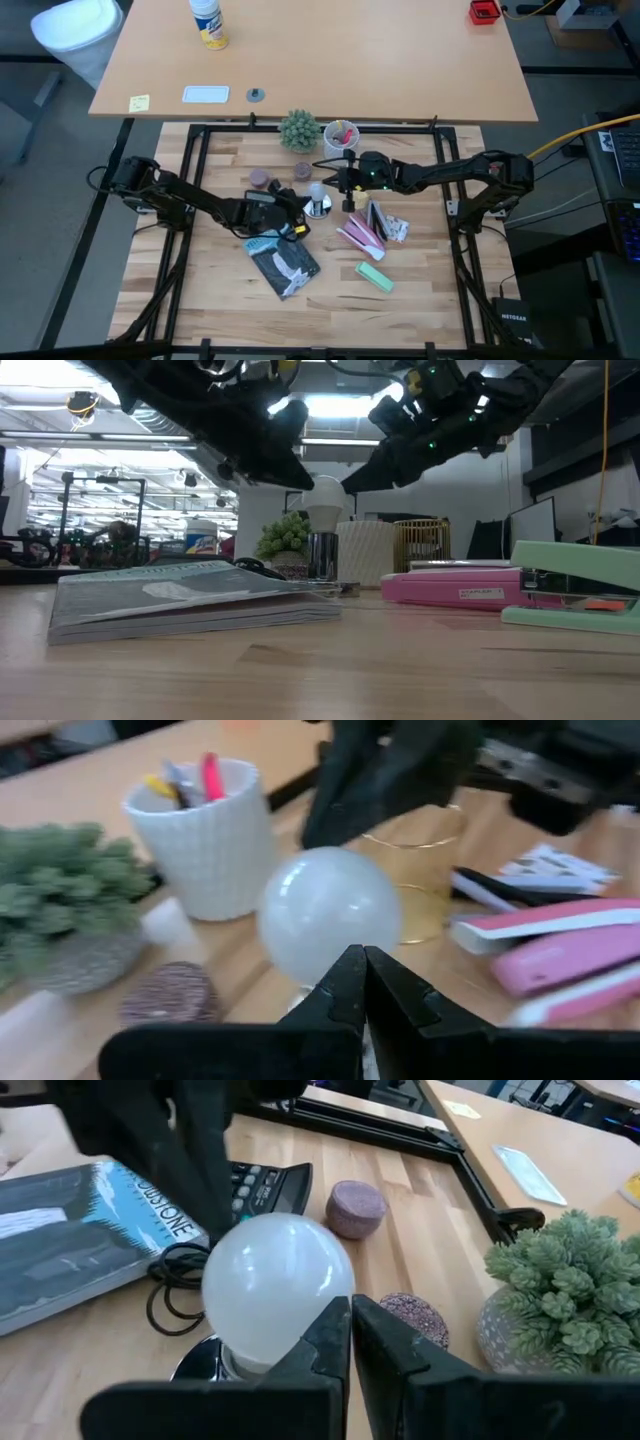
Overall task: Screw lightbulb
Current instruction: Insert the lightbulb into the lamp
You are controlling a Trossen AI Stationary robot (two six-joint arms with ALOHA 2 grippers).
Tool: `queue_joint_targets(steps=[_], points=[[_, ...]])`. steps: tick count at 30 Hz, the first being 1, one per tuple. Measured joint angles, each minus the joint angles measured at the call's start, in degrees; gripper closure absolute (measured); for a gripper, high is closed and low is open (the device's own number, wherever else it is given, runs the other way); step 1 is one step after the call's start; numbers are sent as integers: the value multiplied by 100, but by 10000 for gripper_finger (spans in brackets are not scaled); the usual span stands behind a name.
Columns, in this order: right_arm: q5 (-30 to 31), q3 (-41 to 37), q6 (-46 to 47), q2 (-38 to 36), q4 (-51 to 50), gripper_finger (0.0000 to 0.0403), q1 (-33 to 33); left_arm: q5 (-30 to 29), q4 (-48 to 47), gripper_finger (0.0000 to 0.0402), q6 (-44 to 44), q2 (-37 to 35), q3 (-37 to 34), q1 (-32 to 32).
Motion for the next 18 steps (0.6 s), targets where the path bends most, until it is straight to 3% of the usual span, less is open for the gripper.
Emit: queue_joint_targets(steps=[18], points=[[-1346,0,563,-3,-286,382,4,-644,-382,401,-348,-11,-2,97]])
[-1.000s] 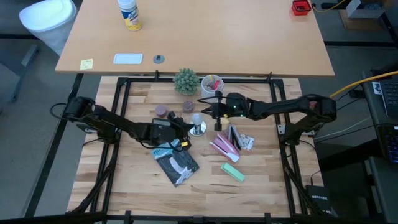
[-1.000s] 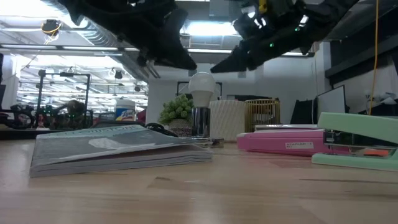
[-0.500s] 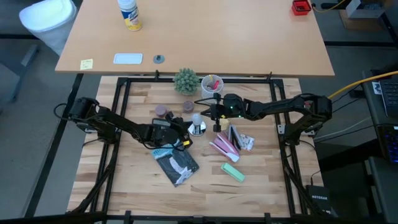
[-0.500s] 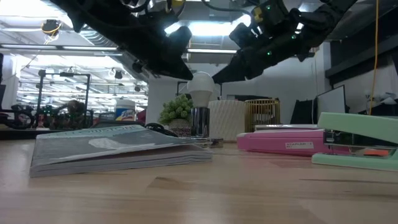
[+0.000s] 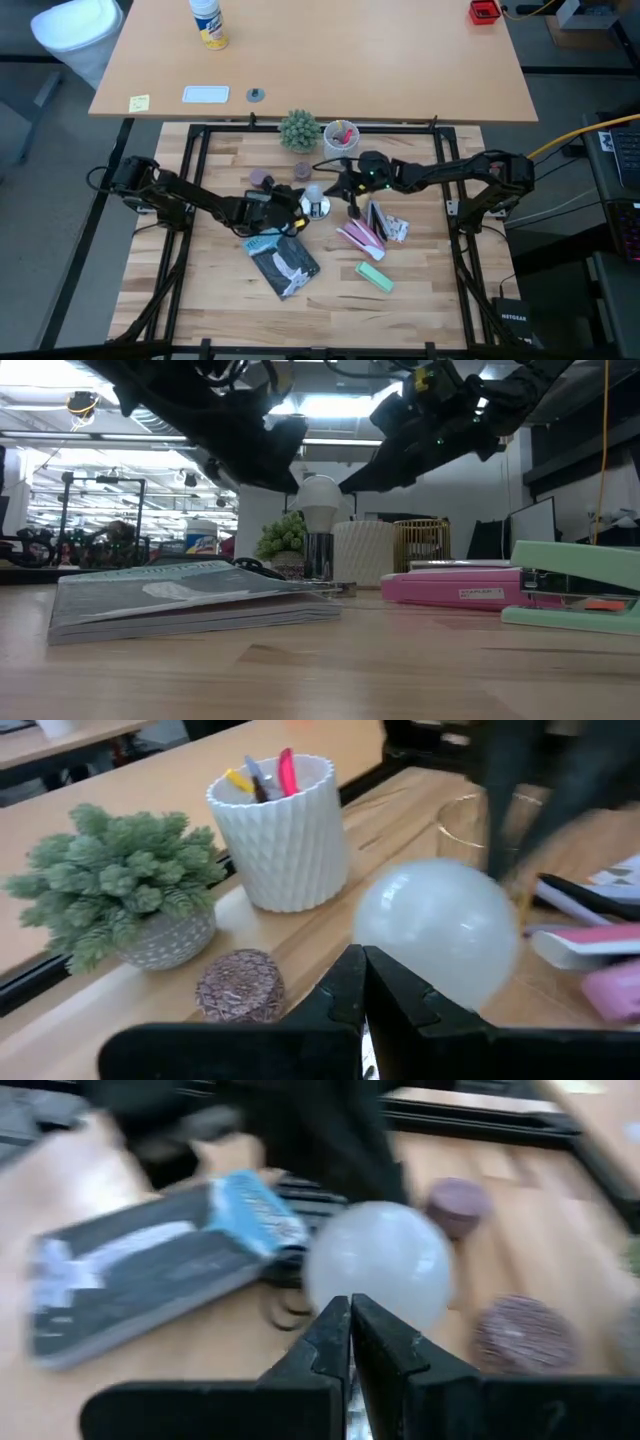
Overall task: Screw lightbulb
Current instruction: Insert the lightbulb into the lamp
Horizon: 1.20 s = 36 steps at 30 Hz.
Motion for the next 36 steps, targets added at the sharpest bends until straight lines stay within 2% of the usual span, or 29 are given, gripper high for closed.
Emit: queue_joint_targets(steps=[3,7,10,15,19,21,24,28,36], points=[[-458,0,66,7,3,382,3,101,-72,401,-3,7,0,107],[-559,0,68,7,42,382,5,103,-53,401,46,7,2,222],[-393,-4,66,-55,24,382,1,-20,-48,401,152,-4,2,239],[-3,-4,-6,-494,42,382,-4,-657,-46,401,388,-247,0,5],[733,-4,-236,-823,74,382,-5,-704,-32,401,469,-465,2,-266],[1134,-4,-260,-860,94,382,-8,-587,-22,401,464,-505,2,-398],[1540,-4,-288,-806,100,382,-8,-101,54,401,342,-481,2,-548],[1610,-4,-403,-557,104,382,-8,460,148,401,40,-345,2,-591],[1576,-4,-404,-116,224,382,-8,524,510,401,61,105,2,-545]])
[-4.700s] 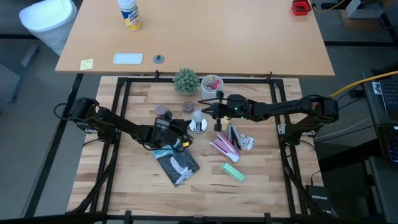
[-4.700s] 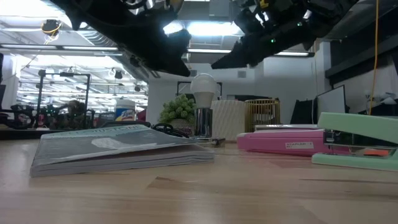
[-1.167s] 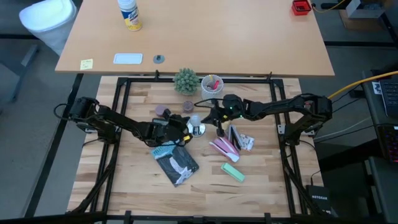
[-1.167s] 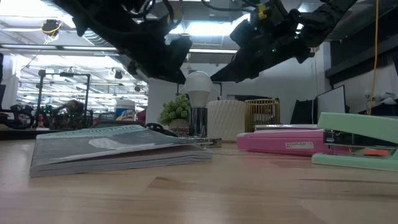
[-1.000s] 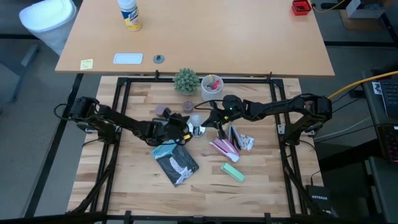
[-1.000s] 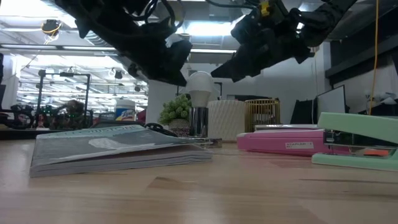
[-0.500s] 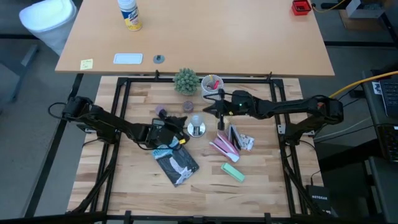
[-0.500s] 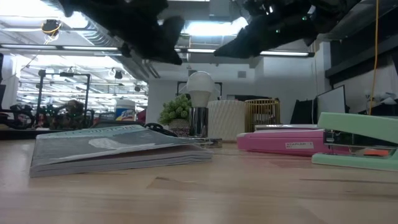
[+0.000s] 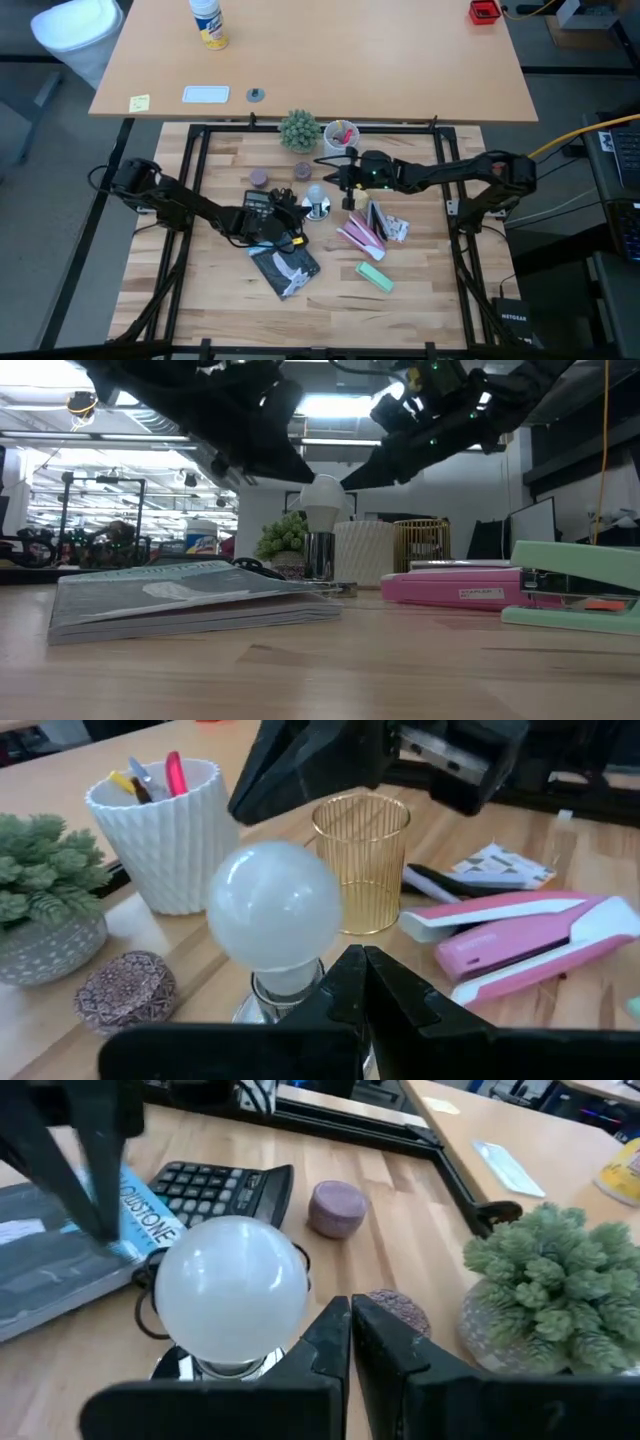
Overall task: Screw lightbulb
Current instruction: Insert the lightbulb into the lamp
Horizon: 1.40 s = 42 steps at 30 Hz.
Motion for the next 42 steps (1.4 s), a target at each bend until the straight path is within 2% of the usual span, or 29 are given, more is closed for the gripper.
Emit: queue_joint_targets(steps=[10,21,29,33,37,39,42], points=[[-654,0,170,49,-95,382,0,-301,-12,401,-42,53,0,204],[-1411,4,384,47,-344,382,31,-919,-309,401,-195,51,0,232],[-1436,4,254,47,-307,382,516,-1494,-445,401,-437,53,0,291],[-1057,4,68,-71,-262,382,716,-1762,-445,401,-428,26,0,256],[-192,4,-225,-408,-314,382,754,-1769,-372,401,-108,-149,-2,88],[185,4,-345,-573,-312,382,749,-1634,-286,401,55,-255,0,-10],[756,4,-502,-694,-243,382,702,-1088,-59,401,335,-321,0,-126]])
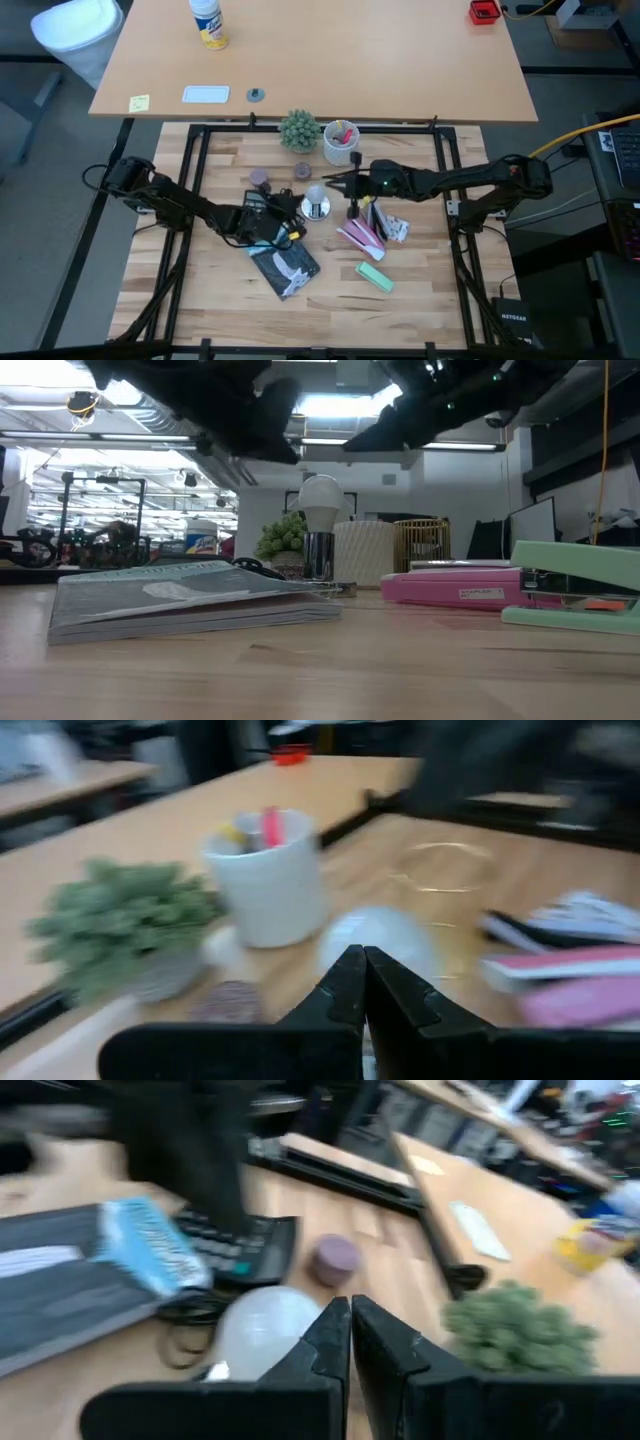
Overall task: Screw lightbulb
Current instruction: Insert the lightbulb into the lamp
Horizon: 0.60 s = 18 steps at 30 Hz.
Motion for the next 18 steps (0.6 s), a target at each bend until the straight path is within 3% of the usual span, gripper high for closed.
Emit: queue_joint_targets(steps=[4,6,18], points=[[35,3,-6,108,103,382,-220,1160,105,401,189,15,0,-69],[-158,4,89,248,71,382,-341,1419,88,401,203,67,0,-64],[-674,0,293,741,102,382,-472,1236,92,401,-254,404,0,323]])
